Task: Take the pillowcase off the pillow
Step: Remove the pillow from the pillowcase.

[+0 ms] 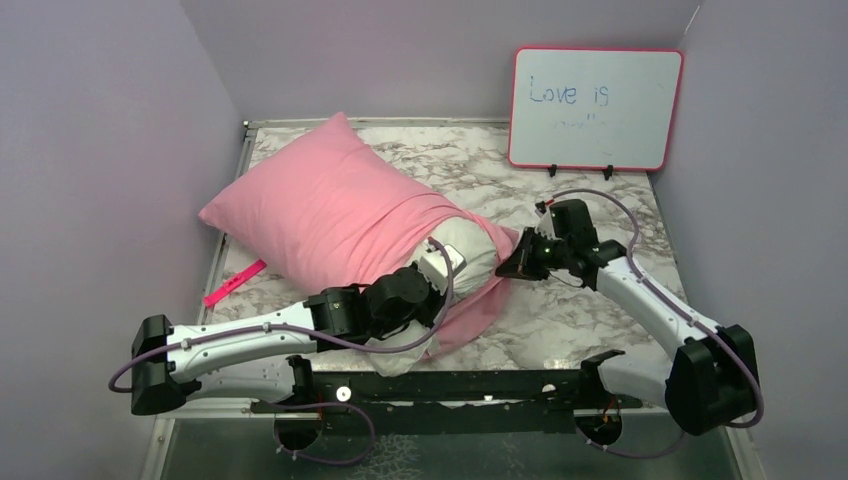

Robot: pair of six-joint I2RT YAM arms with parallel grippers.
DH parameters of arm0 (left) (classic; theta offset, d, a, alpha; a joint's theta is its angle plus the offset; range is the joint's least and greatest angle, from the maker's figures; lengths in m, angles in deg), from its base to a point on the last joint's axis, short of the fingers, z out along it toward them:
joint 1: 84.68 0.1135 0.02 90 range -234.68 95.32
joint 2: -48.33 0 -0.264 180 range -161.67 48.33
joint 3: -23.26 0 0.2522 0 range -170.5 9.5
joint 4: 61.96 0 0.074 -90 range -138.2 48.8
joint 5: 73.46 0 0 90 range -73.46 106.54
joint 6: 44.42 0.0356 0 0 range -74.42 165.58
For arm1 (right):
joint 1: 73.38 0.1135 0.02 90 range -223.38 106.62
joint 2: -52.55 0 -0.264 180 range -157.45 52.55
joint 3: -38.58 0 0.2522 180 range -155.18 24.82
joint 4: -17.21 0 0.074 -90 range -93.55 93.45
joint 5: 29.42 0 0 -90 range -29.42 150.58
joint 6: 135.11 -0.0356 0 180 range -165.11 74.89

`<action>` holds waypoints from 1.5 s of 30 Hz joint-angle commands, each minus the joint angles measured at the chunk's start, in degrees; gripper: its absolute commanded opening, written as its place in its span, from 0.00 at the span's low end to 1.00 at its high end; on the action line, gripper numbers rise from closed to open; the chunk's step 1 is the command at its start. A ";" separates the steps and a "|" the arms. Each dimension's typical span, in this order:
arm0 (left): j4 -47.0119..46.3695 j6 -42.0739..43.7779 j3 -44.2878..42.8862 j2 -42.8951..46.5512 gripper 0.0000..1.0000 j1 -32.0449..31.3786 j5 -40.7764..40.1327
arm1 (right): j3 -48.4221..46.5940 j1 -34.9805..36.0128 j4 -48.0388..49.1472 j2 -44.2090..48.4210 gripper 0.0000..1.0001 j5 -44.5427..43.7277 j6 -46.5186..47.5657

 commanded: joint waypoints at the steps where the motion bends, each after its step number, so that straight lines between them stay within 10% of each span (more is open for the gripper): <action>1: -4.60 -1.23 -5.46 5.38 0.00 -0.22 0.03 | 0.42 -5.43 4.28 -7.18 0.01 -17.89 -0.93; 15: -2.44 -0.20 -3.44 9.05 0.03 -0.23 0.43 | -0.98 -10.72 8.51 -9.86 0.01 2.79 5.50; 19: -2.41 4.29 -9.15 -0.59 0.63 -0.24 4.57 | 0.57 -10.68 9.28 -7.31 0.02 9.31 5.60; 24: -1.19 14.35 -18.18 -13.24 0.98 -0.24 6.71 | 1.79 -10.74 7.58 -4.86 0.03 6.67 4.54; 37: 14.70 30.66 -33.11 -38.88 0.99 -0.81 1.52 | 4.06 -10.74 5.35 4.90 0.03 1.26 0.10; 42: 17.48 30.08 -32.46 -47.39 0.97 -0.77 -12.25 | 4.07 -10.74 4.32 6.44 0.03 0.73 -0.11; 45: 17.78 27.14 -31.25 -48.69 0.70 -0.16 -18.56 | 4.20 -10.74 3.58 8.36 0.03 -1.48 -0.04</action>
